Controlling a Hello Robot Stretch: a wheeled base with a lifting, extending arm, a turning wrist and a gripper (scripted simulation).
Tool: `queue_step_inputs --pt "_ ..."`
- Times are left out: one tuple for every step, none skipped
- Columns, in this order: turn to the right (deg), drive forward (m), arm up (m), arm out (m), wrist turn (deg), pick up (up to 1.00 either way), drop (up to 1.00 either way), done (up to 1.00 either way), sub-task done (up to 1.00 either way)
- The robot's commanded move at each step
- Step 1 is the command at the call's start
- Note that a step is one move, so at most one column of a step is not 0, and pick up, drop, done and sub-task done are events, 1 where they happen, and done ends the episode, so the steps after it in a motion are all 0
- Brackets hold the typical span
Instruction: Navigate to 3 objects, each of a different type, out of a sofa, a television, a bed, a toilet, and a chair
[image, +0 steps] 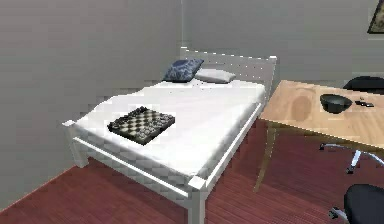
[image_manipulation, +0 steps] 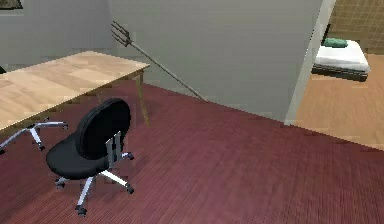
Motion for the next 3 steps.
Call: queue_step_inputs --pt "0.0 0.0 0.0 0.0 0.0 0.0 0.0 0.0 1.0" --pt "45.0 0.0 0.0 0.0 0.0 0.0 0.0 0.0 0.0" --pt "30.0 0.0 0.0 0.0 0.0 0.0 0.0 0.0 0.0"
